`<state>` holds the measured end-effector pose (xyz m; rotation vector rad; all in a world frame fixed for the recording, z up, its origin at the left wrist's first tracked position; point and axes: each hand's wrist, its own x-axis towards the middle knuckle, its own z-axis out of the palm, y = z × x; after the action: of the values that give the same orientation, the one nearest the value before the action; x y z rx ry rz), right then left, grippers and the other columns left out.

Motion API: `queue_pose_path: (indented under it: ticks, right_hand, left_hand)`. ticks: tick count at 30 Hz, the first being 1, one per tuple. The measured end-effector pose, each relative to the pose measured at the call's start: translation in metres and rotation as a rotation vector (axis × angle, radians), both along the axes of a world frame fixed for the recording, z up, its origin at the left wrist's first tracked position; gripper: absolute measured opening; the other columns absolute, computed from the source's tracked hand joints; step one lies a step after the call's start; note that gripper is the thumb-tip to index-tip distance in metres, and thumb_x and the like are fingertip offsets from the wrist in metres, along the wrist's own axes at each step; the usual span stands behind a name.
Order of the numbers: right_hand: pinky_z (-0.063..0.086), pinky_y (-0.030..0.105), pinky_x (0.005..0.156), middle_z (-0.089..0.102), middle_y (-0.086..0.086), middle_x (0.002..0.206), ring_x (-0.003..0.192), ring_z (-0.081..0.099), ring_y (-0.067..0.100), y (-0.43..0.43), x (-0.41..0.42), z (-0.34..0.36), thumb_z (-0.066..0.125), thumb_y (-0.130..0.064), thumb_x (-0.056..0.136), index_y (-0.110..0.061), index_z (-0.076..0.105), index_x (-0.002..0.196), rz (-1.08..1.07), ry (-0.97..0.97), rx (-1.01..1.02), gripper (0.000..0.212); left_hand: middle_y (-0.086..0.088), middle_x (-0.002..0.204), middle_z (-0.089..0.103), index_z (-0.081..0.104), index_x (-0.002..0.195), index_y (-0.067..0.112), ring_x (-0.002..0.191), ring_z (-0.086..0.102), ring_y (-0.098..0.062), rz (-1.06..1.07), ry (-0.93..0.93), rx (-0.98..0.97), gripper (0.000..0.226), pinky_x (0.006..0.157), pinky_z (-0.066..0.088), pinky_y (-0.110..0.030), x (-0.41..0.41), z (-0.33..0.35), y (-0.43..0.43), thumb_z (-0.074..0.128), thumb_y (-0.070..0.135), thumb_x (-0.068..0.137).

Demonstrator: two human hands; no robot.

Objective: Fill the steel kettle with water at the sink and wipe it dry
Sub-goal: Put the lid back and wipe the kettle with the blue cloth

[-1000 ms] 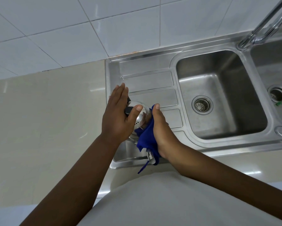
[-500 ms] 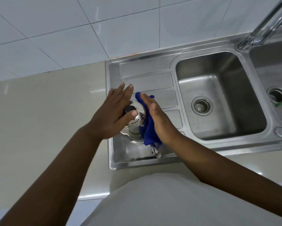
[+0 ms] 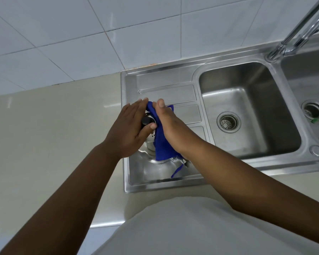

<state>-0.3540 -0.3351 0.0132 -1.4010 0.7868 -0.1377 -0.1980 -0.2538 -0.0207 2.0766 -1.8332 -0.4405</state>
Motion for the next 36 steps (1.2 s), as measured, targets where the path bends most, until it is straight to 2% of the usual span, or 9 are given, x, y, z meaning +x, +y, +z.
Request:
queue_pose_path:
  ticks: [5,9,12,17,21,25,29,32,36]
  right_hand:
    - [0.007,0.05,0.125,0.011,-0.002,0.168,0.155,0.003,0.016,0.011,-0.001,0.012,0.013,-0.058,0.09,-0.024,0.02,0.157,0.118,0.095,-0.252,0.076]
    - [-0.007,0.049,0.124,-0.016,-0.004,0.167,0.152,-0.02,0.02,0.019,-0.009,0.021,0.008,-0.062,0.1,-0.025,-0.003,0.159,0.189,0.187,-0.149,0.07]
    - [-0.005,0.051,0.124,-0.021,-0.009,0.165,0.152,-0.022,0.018,0.032,-0.014,0.024,0.001,-0.08,0.075,-0.027,-0.004,0.159,0.15,0.214,-0.114,0.099]
    - [-0.013,0.027,0.111,-0.026,-0.019,0.161,0.149,-0.026,0.006,0.058,-0.022,0.012,0.008,-0.073,0.077,-0.031,-0.014,0.156,0.029,0.174,-0.108,0.093]
    - [-0.015,0.036,0.122,-0.024,-0.019,0.162,0.148,-0.029,0.006,0.064,-0.016,-0.005,0.006,-0.076,0.087,-0.031,-0.011,0.157,-0.017,0.162,-0.218,0.084]
    - [-0.014,0.04,0.122,-0.018,-0.021,0.164,0.149,-0.025,0.007,0.059,-0.014,-0.013,-0.005,-0.089,0.075,-0.036,-0.008,0.156,-0.058,0.151,-0.32,0.096]
    - [-0.01,0.05,0.124,-0.019,-0.016,0.165,0.15,-0.027,0.011,0.05,-0.014,-0.018,0.012,-0.069,0.094,-0.035,-0.01,0.156,0.027,0.139,-0.414,0.074]
    - [-0.006,0.051,0.125,-0.019,-0.015,0.165,0.15,-0.026,0.012,0.043,-0.012,-0.017,0.013,-0.068,0.091,-0.033,-0.008,0.157,0.05,0.129,-0.424,0.077]
    - [-0.003,0.051,0.125,-0.018,-0.015,0.165,0.151,-0.024,0.012,0.035,-0.01,-0.015,0.014,-0.07,0.086,-0.034,-0.007,0.157,0.053,0.122,-0.382,0.082]
  left_hand:
    - [-0.009,0.14,0.051,0.043,0.141,0.004,0.135,0.042,-0.025,0.049,-0.004,0.009,0.084,0.114,0.028,-0.048,-0.005,-0.006,0.002,0.012,0.068,0.096]
    - [-0.012,0.134,0.056,0.037,0.145,-0.001,0.129,0.047,-0.029,0.065,-0.004,-0.009,0.083,0.112,0.03,-0.051,-0.009,-0.006,0.007,0.014,0.063,0.098]
    - [-0.012,0.133,0.055,0.029,0.149,-0.002,0.128,0.047,-0.029,0.066,-0.033,-0.037,0.075,0.112,0.03,-0.054,-0.012,-0.007,0.011,0.026,0.055,0.1]
    - [-0.016,0.152,0.039,0.023,0.152,0.002,0.143,0.033,-0.032,0.067,-0.038,0.0,0.074,0.118,0.022,-0.053,-0.014,-0.008,0.015,0.032,0.051,0.097]
    - [-0.008,0.161,0.023,0.017,0.155,0.007,0.151,0.015,-0.026,0.042,-0.07,0.063,0.083,0.122,0.014,-0.046,-0.015,-0.002,0.015,0.009,0.065,0.095]
    - [-0.002,0.163,0.018,0.017,0.156,0.015,0.152,0.003,-0.02,-0.086,-0.134,0.103,0.082,0.122,0.01,-0.048,-0.004,0.008,0.009,-0.001,0.066,0.094]
    - [-0.003,0.163,0.015,0.015,0.156,0.018,0.152,-0.005,-0.021,-0.223,-0.129,0.099,0.077,0.123,-0.005,-0.048,0.012,0.011,0.007,0.003,0.065,0.096]
    - [-0.003,0.163,0.014,0.008,0.155,0.021,0.152,0.001,-0.019,-0.182,-0.056,0.099,0.075,0.124,0.002,-0.046,0.016,0.01,0.007,0.006,0.067,0.095]
    - [-0.007,0.16,0.026,0.02,0.154,0.014,0.15,0.017,-0.021,-0.044,-0.039,0.067,0.078,0.121,0.02,-0.049,0.008,0.003,0.009,0.01,0.066,0.097]
